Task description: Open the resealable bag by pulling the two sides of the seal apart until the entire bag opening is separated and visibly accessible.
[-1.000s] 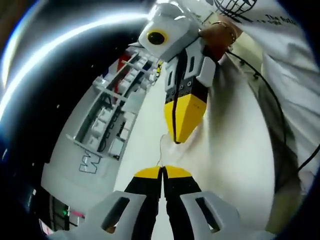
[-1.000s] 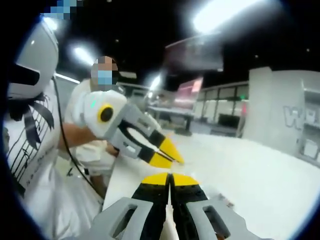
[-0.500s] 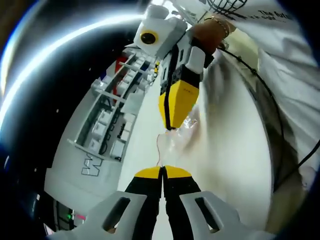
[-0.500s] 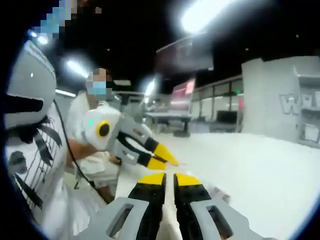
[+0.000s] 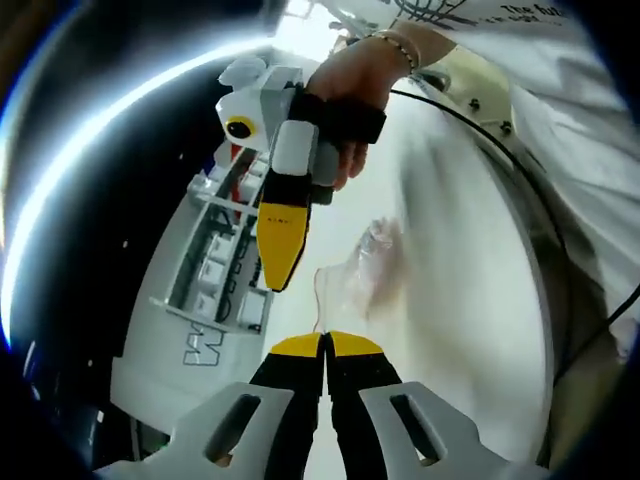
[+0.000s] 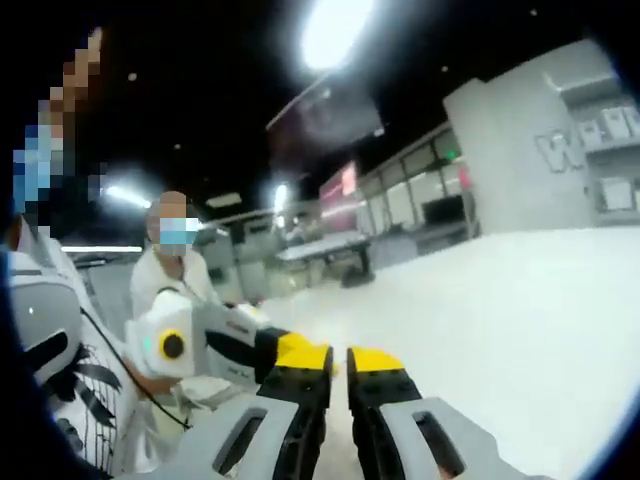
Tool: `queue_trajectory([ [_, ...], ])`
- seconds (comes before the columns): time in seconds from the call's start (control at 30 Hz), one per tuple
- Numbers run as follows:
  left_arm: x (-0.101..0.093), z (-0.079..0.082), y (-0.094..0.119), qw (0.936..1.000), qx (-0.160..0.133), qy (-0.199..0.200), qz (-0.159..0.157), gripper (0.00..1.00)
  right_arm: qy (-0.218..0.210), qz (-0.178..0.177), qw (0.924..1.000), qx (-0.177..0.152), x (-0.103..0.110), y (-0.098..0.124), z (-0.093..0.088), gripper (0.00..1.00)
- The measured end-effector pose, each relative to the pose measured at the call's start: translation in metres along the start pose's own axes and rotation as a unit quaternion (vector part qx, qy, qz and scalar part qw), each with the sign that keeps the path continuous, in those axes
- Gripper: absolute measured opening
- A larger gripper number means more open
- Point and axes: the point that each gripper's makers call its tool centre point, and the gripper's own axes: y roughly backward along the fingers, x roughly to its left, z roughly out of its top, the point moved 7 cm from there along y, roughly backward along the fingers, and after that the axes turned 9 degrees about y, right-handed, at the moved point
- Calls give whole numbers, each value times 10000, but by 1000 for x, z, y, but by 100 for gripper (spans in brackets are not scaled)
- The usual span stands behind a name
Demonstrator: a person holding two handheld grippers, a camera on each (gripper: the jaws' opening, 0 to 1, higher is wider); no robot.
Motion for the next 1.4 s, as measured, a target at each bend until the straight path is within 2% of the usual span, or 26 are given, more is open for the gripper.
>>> queue_trajectory([
  [0.3,4,7,-1,9996,-144,-218,143,0,-219,180,9991,301,6,-5,-5,7],
  [0.6,8,10,0,9987,-252,-376,230,0,-279,108,9985,463,6,-1,-10,8],
  [0.73,10,11,-1,9983,-282,-434,268,0,-477,205,9980,366,7,1,-8,8],
  [0.9,10,10,-2,9981,-218,-519,254,0,-398,102,9989,220,7,4,-1,10],
  [1.17,12,13,-1,9975,-350,-543,296,0,-226,70,9993,292,10,3,-1,14],
  [1.4,12,14,-2,9973,-394,-529,323,0,-359,87,9989,291,7,7,-2,16],
])
